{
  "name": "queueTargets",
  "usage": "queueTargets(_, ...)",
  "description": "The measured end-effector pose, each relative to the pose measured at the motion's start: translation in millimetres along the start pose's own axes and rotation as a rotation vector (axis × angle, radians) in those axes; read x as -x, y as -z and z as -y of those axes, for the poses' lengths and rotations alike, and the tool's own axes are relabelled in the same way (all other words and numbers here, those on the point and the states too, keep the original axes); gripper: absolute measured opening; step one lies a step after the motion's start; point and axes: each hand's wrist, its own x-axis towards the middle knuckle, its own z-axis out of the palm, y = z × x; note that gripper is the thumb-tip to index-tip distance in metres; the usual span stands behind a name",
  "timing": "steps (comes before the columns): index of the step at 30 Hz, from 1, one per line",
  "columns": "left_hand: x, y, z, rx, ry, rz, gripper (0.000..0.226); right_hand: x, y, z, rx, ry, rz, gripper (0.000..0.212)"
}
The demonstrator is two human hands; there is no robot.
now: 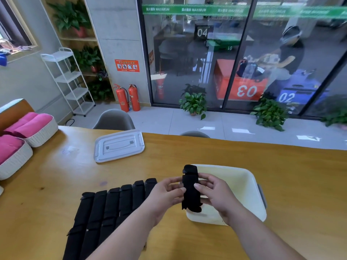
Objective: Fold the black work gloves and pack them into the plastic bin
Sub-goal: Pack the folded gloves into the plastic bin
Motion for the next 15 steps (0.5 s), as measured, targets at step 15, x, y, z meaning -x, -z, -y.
queueTargets(15, -30.0, -0.3, 32.7, -0.485, -0.050, -0.222, 0.037, -56.4, 116.6, -53.3, 0.260, -0.229, -0.253, 0.034)
